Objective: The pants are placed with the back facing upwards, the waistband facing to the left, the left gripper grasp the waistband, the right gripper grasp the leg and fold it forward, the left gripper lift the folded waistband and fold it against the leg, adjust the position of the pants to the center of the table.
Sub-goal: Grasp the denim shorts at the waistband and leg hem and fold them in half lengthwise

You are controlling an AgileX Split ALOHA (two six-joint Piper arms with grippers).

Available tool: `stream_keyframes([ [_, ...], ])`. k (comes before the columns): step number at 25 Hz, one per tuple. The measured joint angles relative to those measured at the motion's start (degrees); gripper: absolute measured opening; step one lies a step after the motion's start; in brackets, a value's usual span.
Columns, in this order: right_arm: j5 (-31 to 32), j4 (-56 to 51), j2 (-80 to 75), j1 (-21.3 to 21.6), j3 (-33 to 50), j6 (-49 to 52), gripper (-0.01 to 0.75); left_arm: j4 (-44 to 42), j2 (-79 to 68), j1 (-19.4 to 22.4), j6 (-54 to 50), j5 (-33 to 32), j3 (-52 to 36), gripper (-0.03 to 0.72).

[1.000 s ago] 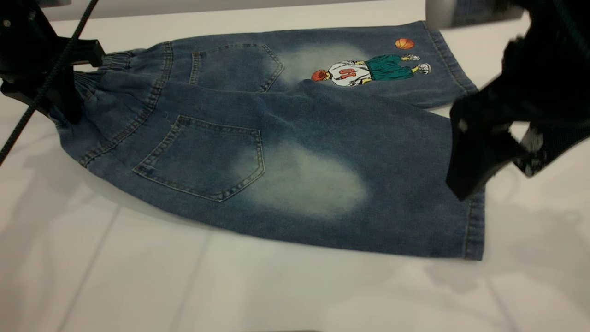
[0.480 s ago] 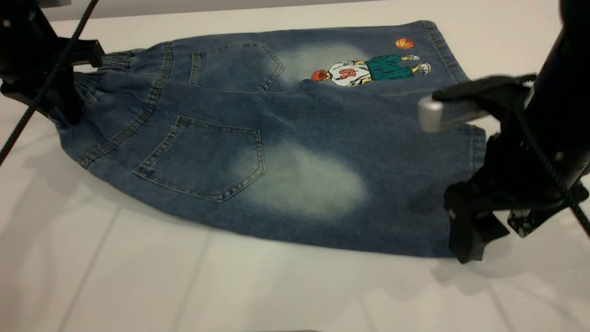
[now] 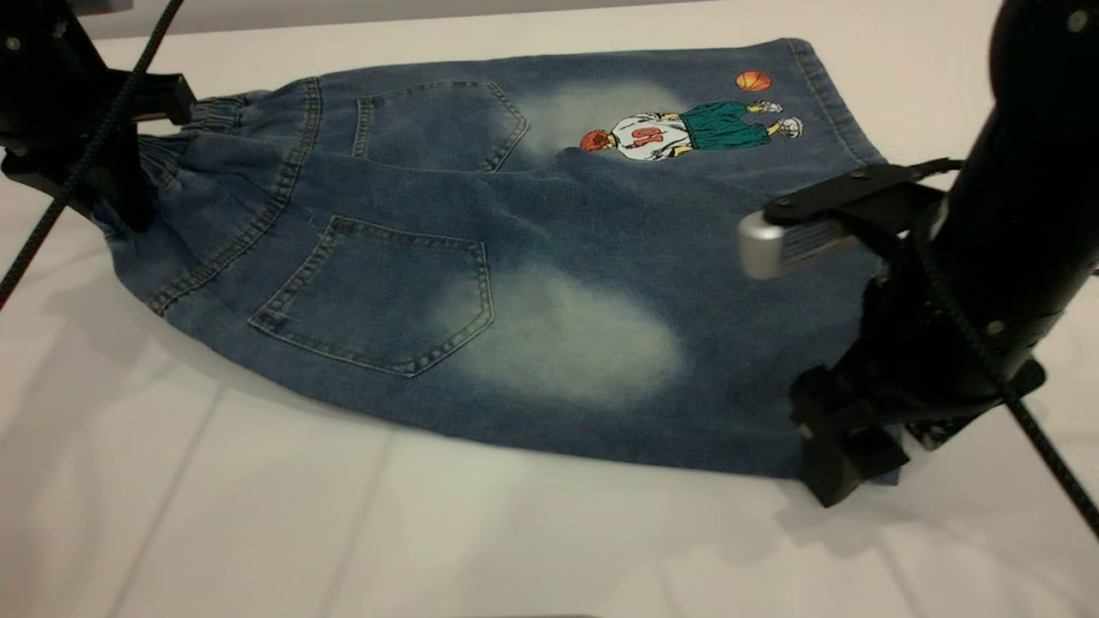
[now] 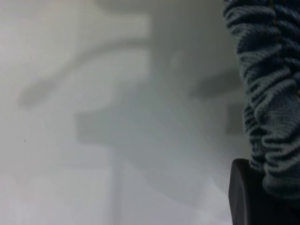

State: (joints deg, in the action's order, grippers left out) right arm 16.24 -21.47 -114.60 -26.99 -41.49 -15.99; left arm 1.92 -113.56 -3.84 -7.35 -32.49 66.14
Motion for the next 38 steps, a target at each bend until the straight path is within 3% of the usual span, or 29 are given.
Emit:
stream_keyframes([
  [5,-0.3,0.0,-1.3,-0.4,-0.4,0.0,0.515,0.0,0.0,0.0,0.0,0.0,0.0,0.087],
  [7,-1.0,0.0,-1.4,-0.4,-0.5,0.0,0.427,0.0,0.0,0.0,0.0,0.0,0.0,0.087],
  [11,-3.2,0.4,-1.3,-0.4,-0.6,0.0,0.127,0.0,0.0,0.0,0.0,0.0,0.0,0.087],
  [13,-3.1,1.2,-1.0,-0.4,-0.7,0.0,0.049,0.0,0.0,0.0,0.0,0.0,0.0,0.087],
  [20,3.7,2.0,7.3,-0.4,-5.4,0.0,0.032,1.2,0.0,0.0,-0.2,0.3,0.3,0.087],
  [29,5.6,2.0,12.4,0.0,-13.3,-0.1,0.032,6.8,0.0,0.0,-0.2,-1.7,5.9,0.087],
  [38,4.8,0.8,12.4,6.9,-16.6,0.0,0.033,12.0,0.0,0.0,-0.2,-0.8,9.1,0.088],
])
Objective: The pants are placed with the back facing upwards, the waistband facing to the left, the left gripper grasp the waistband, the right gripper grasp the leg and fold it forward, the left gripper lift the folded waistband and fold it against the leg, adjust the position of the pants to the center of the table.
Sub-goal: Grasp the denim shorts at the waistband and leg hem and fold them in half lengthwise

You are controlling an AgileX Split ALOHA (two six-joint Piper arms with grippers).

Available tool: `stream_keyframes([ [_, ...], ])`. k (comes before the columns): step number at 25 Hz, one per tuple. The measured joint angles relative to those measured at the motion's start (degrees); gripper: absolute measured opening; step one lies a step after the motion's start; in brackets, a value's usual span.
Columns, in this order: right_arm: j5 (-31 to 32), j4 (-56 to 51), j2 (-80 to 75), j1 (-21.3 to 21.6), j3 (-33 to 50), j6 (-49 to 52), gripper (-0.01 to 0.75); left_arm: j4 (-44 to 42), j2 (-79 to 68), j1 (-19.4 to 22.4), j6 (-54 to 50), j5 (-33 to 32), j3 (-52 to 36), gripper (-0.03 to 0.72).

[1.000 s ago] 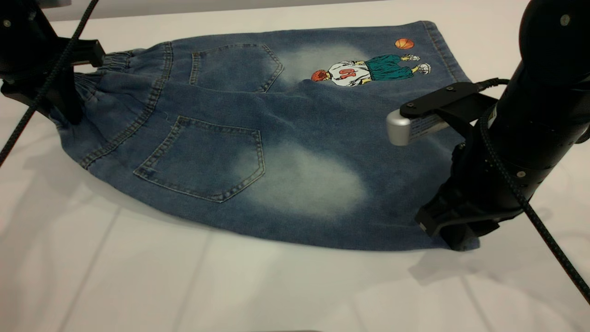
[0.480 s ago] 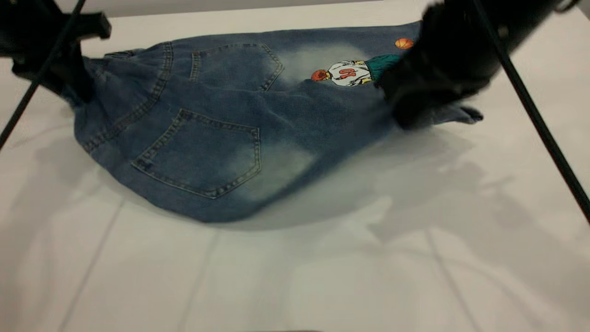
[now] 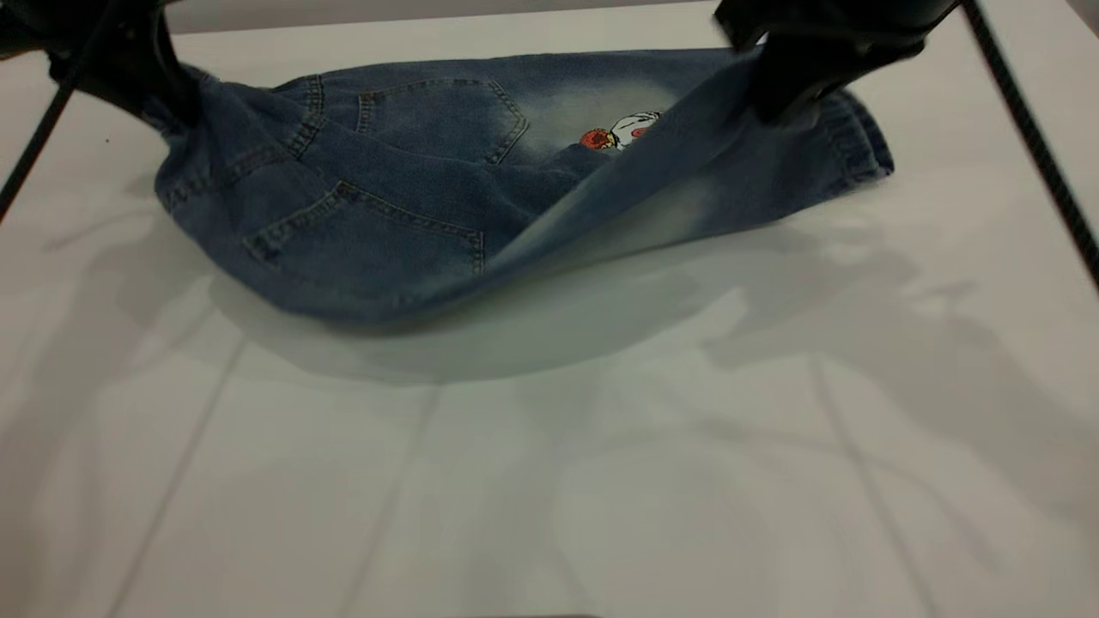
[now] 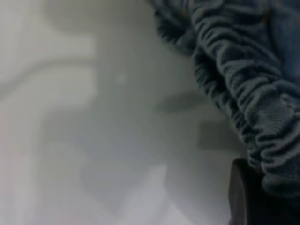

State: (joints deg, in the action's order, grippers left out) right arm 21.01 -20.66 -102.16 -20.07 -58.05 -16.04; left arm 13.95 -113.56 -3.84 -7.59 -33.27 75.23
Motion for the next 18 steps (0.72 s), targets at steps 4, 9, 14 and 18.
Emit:
stream_keyframes([
  [4,-0.7,-1.1,0.0,5.3,0.0,0.0,0.033,4.3,0.0,0.0,0.0,2.6,0.2,0.088],
  [9,-2.0,-2.0,0.0,10.6,0.0,0.0,0.033,11.8,0.0,0.0,-0.3,5.8,0.2,0.088],
  [14,-5.0,-3.5,-0.4,12.9,0.0,0.0,0.033,21.9,0.0,0.0,-0.4,9.3,0.2,0.088],
  [18,-7.5,-4.5,-2.2,13.0,-0.4,0.0,0.033,29.6,0.0,0.0,-0.4,12.2,0.2,0.088],
])
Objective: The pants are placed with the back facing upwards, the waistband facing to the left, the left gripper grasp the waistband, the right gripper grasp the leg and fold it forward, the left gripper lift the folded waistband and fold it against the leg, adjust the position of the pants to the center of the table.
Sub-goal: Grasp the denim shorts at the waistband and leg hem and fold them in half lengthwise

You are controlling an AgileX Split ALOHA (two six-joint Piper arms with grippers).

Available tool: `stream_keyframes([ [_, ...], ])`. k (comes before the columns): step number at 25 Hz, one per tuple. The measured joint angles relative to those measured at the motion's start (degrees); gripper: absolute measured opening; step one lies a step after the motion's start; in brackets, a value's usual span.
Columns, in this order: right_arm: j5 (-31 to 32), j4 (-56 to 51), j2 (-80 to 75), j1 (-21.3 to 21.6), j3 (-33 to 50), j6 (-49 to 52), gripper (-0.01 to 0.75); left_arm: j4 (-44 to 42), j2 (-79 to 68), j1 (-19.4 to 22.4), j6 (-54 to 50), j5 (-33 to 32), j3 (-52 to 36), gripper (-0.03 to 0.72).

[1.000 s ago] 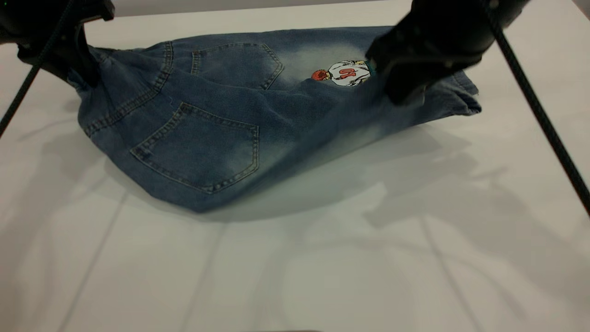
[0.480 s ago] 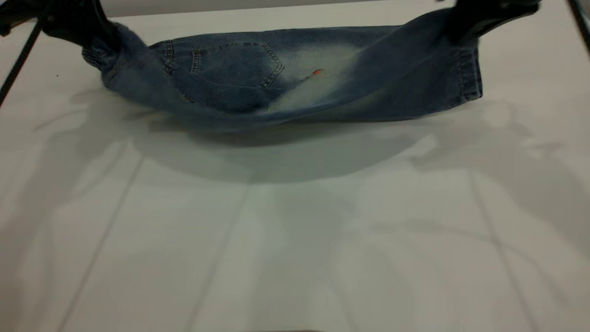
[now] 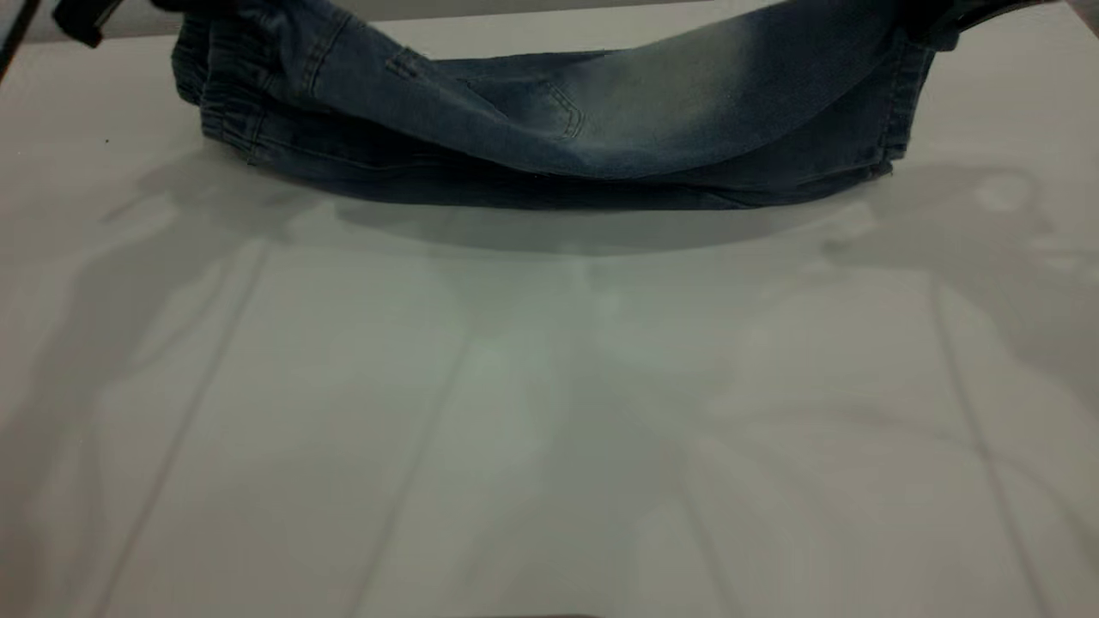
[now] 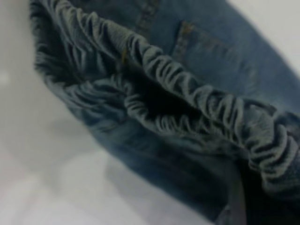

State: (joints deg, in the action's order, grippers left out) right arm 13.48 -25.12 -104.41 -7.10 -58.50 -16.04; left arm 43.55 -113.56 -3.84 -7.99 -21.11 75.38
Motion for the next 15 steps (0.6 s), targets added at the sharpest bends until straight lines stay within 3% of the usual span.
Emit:
stream_keyframes([
  [15,-2.5,-0.6,-8.7,0.0,-9.4,0.0,0.033,18.9,-5.4,0.0,0.0,10.8,0.0,0.088],
])
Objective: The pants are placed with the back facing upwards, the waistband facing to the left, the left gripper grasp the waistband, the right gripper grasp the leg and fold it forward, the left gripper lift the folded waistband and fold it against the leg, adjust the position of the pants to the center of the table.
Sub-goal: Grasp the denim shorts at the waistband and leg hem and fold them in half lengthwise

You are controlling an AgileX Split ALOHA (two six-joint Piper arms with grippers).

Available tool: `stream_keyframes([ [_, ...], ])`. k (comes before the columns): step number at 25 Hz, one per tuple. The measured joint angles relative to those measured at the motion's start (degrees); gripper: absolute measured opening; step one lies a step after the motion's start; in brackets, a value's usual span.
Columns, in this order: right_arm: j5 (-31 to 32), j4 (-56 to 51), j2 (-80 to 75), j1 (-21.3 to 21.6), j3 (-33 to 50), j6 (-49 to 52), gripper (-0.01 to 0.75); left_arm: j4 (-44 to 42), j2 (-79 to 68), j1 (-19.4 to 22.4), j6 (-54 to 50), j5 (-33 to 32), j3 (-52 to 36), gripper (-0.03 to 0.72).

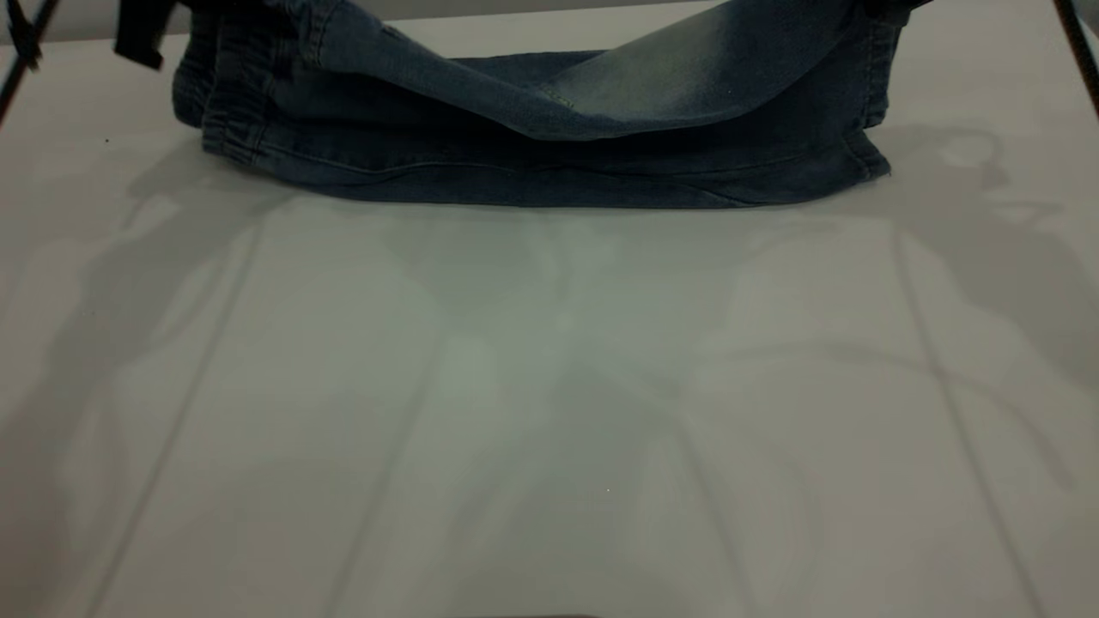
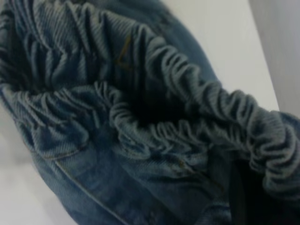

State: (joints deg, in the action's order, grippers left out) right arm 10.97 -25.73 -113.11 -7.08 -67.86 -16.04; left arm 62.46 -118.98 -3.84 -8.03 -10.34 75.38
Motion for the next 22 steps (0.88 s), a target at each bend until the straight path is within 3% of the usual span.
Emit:
stream_keyframes([
  [12,-14.8,-3.5,-5.6,0.0,-0.5,0.1,0.033,6.0,-4.5,0.0,0.0,11.2,0.0,0.09],
  [22,-20.6,-3.9,-6.8,-0.3,-0.5,0.1,0.05,6.3,-6.7,0.0,0.1,12.7,0.1,0.09],
])
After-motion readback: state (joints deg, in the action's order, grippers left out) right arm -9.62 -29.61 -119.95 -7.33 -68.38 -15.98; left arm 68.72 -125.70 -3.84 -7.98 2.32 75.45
